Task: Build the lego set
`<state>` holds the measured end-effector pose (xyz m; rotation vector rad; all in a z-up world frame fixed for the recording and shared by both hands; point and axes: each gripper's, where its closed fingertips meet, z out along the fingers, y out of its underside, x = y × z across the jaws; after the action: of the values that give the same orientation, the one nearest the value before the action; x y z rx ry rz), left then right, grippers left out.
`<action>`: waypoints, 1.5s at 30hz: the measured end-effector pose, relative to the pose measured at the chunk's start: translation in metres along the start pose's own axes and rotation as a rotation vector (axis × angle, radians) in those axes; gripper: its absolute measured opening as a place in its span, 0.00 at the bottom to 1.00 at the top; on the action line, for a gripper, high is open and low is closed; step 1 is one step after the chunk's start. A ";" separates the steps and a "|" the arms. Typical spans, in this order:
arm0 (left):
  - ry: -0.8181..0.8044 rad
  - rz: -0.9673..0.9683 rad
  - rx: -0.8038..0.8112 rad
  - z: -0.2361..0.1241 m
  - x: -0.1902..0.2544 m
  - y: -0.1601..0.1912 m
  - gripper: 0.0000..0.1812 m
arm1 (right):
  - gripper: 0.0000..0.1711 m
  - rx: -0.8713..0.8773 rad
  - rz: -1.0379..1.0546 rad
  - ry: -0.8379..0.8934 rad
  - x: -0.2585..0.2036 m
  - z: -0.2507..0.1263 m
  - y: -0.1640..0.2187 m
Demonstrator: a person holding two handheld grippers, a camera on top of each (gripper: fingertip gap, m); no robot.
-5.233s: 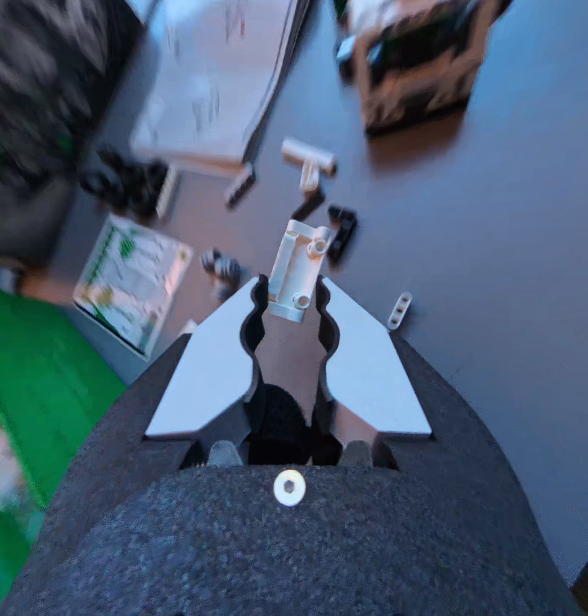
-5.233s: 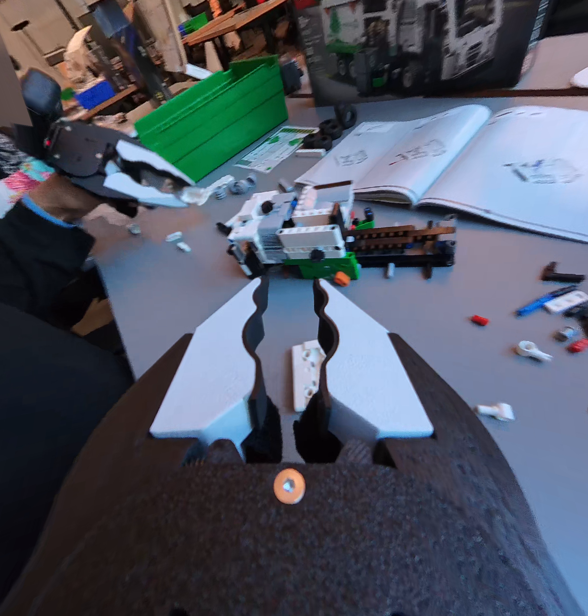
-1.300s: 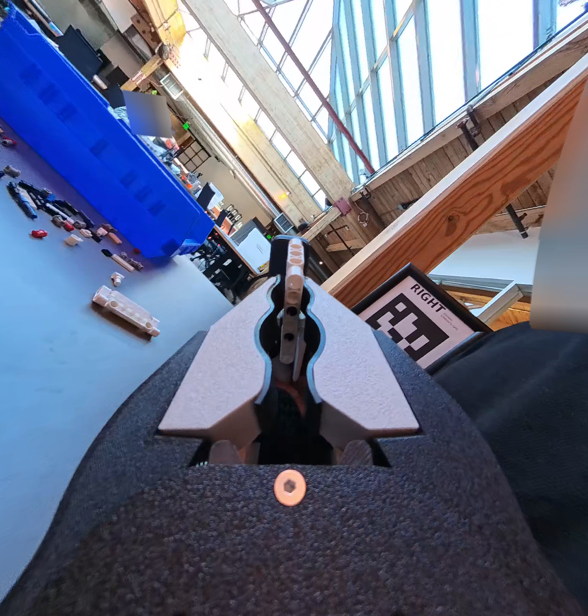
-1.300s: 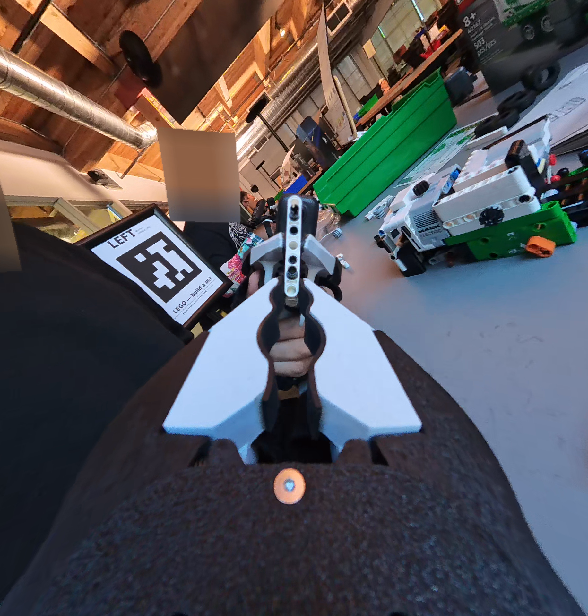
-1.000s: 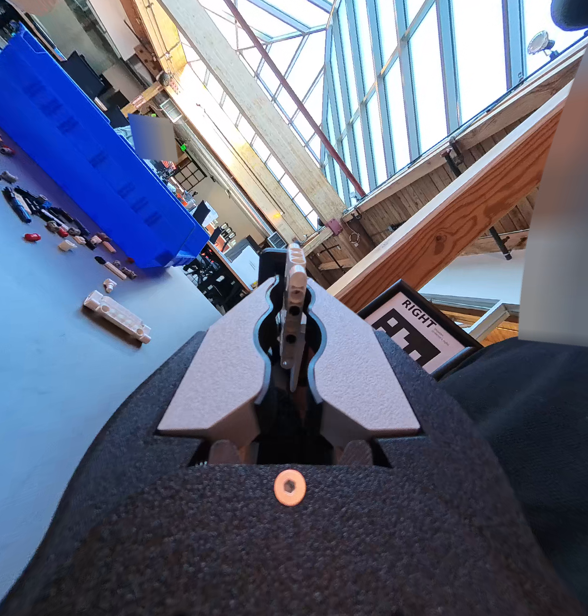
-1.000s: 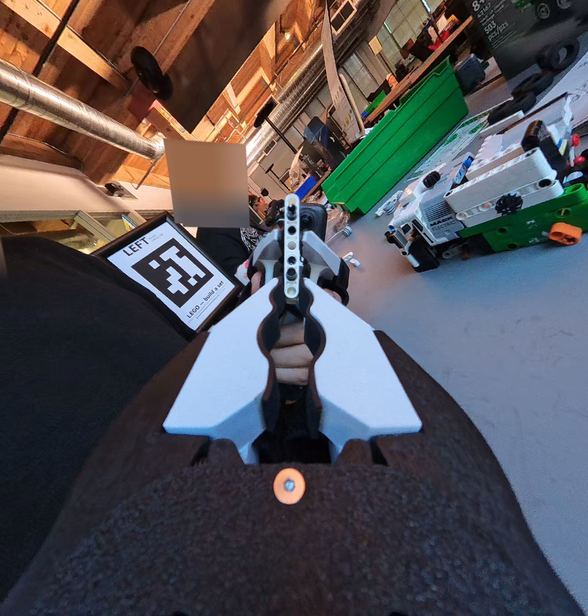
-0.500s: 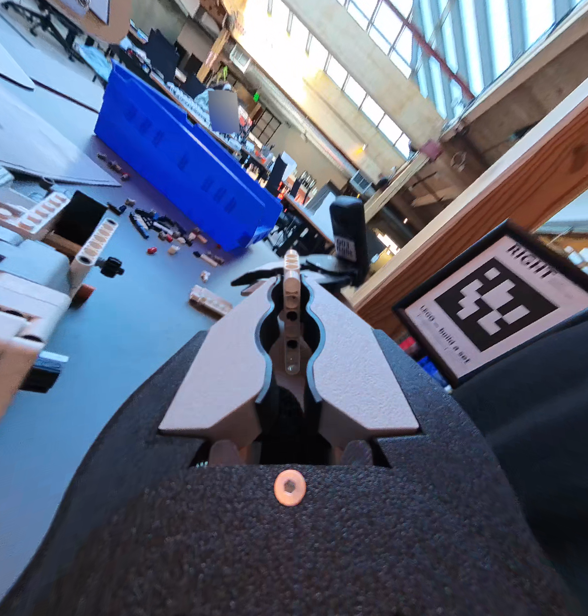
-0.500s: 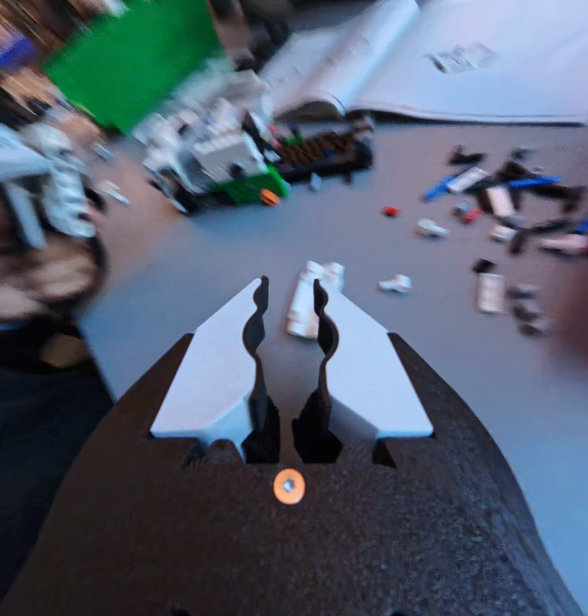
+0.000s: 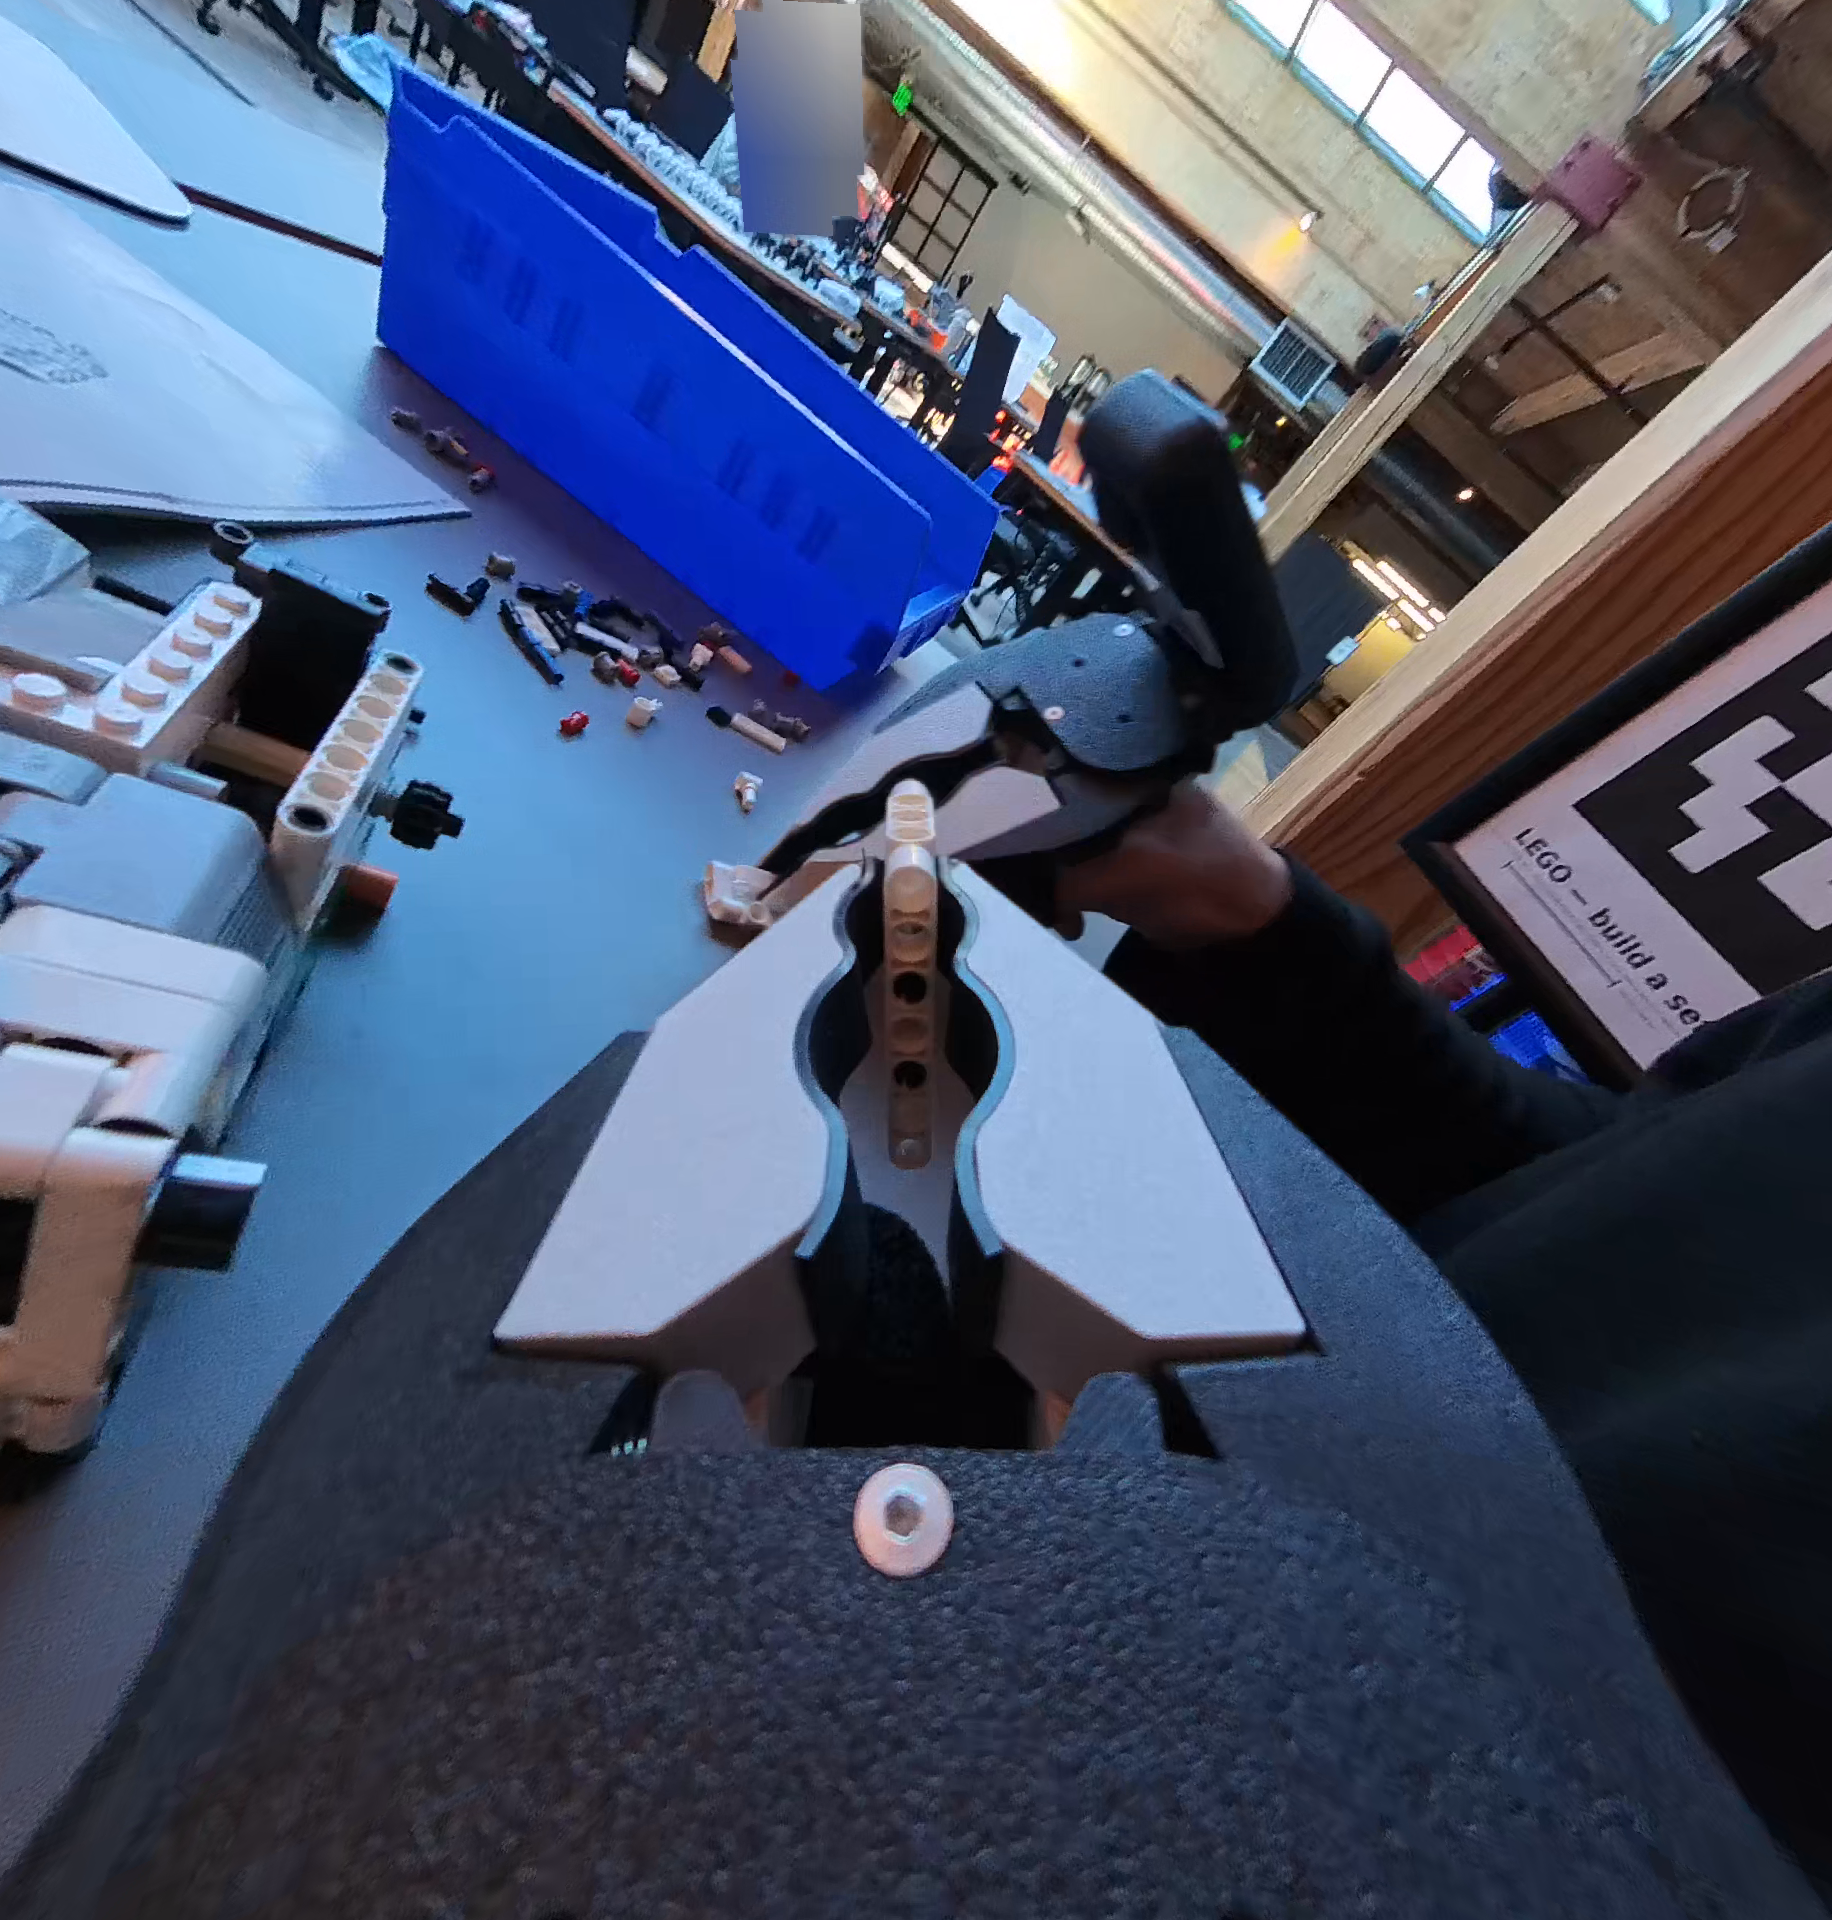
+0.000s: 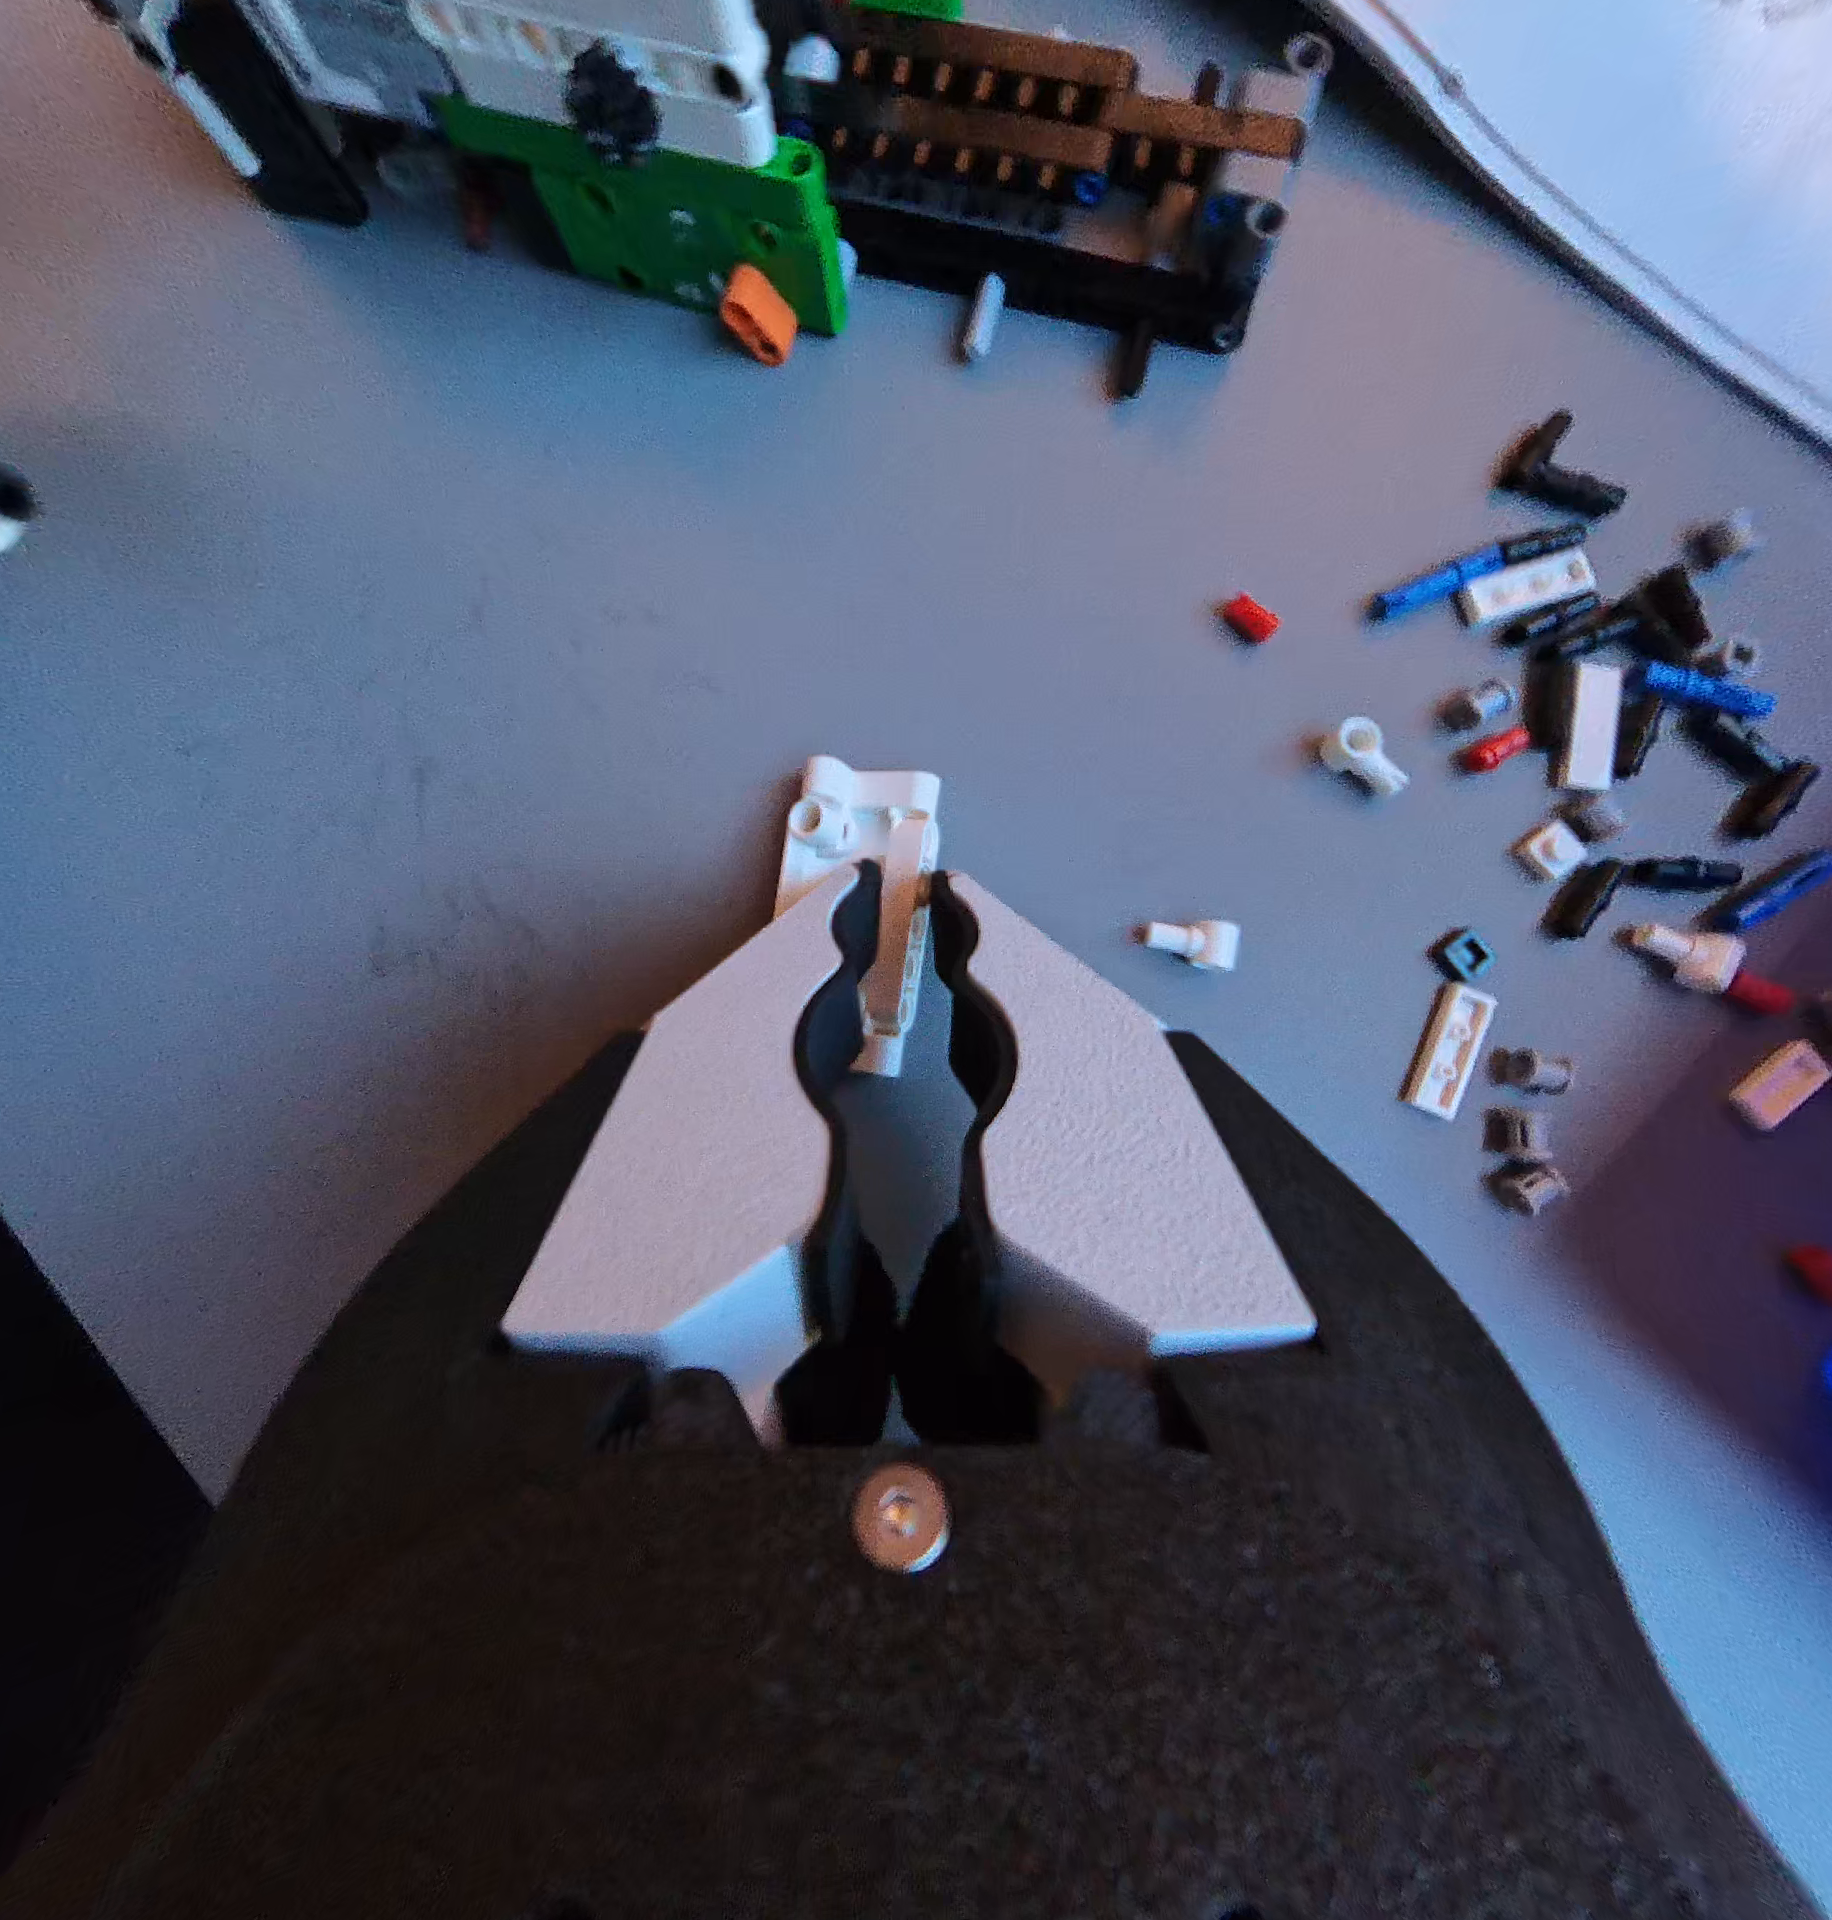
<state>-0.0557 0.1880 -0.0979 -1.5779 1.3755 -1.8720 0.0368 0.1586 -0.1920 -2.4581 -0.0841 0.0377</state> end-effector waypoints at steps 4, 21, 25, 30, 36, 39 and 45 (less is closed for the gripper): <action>-0.047 -0.029 -0.048 0.005 -0.010 0.006 0.04 | 0.05 -0.004 -0.090 0.075 -0.011 -0.002 -0.007; 0.103 -0.219 0.107 0.013 0.004 -0.007 0.04 | 0.05 0.488 -0.199 0.471 -0.045 -0.061 -0.085; 0.069 -0.222 0.108 0.014 0.001 -0.007 0.04 | 0.05 0.474 -0.220 0.507 -0.046 -0.057 -0.087; 0.018 -0.202 0.122 0.012 -0.004 -0.009 0.04 | 0.05 0.516 -0.212 0.529 -0.049 -0.059 -0.091; -0.081 -0.150 0.049 0.015 -0.010 0.002 0.04 | 0.05 0.507 -0.084 0.441 -0.048 -0.045 -0.076; -0.109 -0.146 -0.019 0.012 -0.010 0.016 0.04 | 0.05 0.373 -0.069 0.386 -0.047 -0.034 -0.051; -0.127 -0.057 -0.072 -0.006 -0.008 0.024 0.04 | 0.05 0.040 -0.496 0.488 -0.039 -0.022 0.006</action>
<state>-0.0657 0.1850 -0.1220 -1.7560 1.3698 -1.7380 -0.0005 0.1371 -0.1781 -2.2716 -0.4653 -0.7590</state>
